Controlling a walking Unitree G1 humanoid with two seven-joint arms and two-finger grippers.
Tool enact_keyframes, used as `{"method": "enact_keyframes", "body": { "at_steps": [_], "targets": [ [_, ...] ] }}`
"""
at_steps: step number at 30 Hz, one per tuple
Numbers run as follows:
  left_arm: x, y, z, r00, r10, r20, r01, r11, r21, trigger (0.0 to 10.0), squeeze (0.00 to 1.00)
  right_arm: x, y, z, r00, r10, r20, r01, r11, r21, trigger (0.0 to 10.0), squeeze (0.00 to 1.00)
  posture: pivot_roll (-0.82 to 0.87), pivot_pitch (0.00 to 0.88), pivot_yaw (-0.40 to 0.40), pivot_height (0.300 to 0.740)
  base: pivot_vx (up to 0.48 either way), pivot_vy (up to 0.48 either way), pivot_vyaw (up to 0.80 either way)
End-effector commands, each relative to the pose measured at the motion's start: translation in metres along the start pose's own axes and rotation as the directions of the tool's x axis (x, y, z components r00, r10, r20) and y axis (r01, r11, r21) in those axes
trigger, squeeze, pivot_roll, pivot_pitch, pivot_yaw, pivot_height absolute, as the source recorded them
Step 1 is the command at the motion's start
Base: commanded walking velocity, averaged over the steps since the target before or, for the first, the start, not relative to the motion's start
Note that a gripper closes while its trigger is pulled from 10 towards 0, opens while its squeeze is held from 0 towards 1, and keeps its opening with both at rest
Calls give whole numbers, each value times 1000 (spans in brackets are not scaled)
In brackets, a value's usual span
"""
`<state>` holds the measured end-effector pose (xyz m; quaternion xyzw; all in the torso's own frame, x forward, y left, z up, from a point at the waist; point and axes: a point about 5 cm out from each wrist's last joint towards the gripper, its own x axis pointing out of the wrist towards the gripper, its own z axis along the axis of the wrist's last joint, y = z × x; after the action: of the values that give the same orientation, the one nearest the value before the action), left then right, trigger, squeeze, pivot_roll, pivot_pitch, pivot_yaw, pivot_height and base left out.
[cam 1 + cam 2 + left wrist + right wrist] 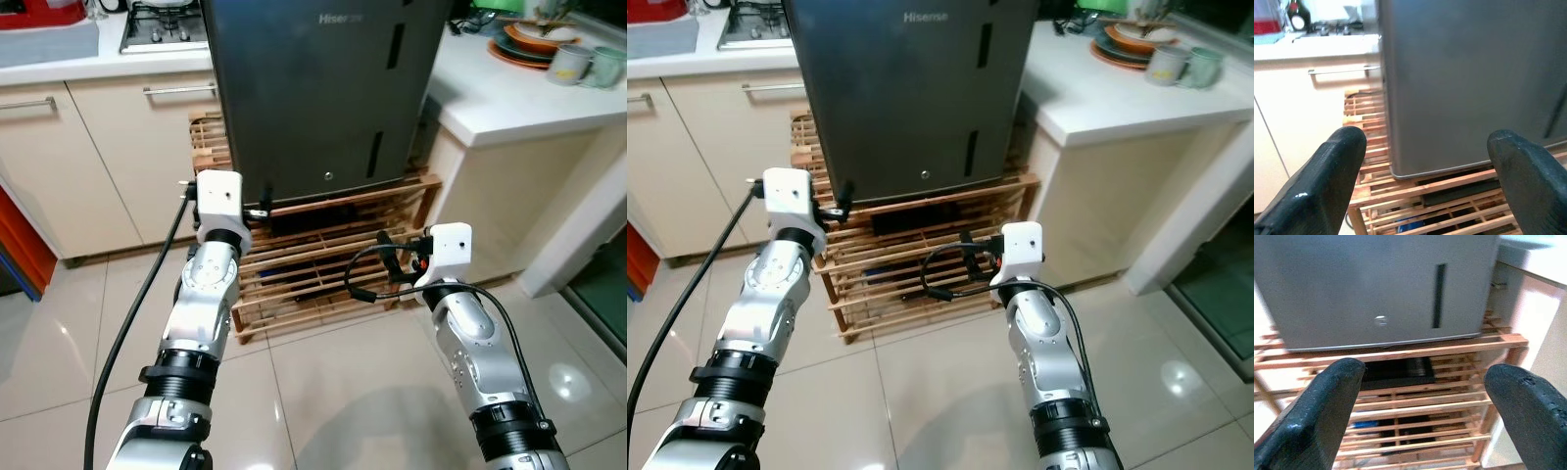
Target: Restocking fridge
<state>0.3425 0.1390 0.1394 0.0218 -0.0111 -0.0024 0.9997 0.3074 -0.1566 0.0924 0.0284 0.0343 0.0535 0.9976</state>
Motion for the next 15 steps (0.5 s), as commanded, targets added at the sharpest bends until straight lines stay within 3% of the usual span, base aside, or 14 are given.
{"method": "enact_keyframes", "body": {
  "at_steps": [1,4,7,11,15],
  "targets": [
    [3,0,3,1000,5,11,-5,1000,8,10000,0,2,-11,8,998,-58,26,57,998,27,10000,0,-89,0,2,740,435,0,0],
    [4,0,3,1000,7,12,-7,1000,11,10000,0,2,-16,11,997,-73,36,72,997,26,10000,0,-95,0,3,740,433,0,0],
    [5,-1,4,1000,1,13,-1,1000,6,10000,0,2,-17,12,996,-75,40,74,997,21,10000,0,-99,0,4,740,301,373,0],
    [7,-1,5,1000,-6,13,6,1000,-2,10000,0,3,-19,13,995,-88,41,87,996,23,10000,0,-98,0,7,740,0,461,0],
    [8,1,5,1000,-3,14,3,1000,-3,10000,0,4,-20,12,995,-92,32,91,996,22,10000,0,-94,0,8,740,0,480,-544]
  ]
}}
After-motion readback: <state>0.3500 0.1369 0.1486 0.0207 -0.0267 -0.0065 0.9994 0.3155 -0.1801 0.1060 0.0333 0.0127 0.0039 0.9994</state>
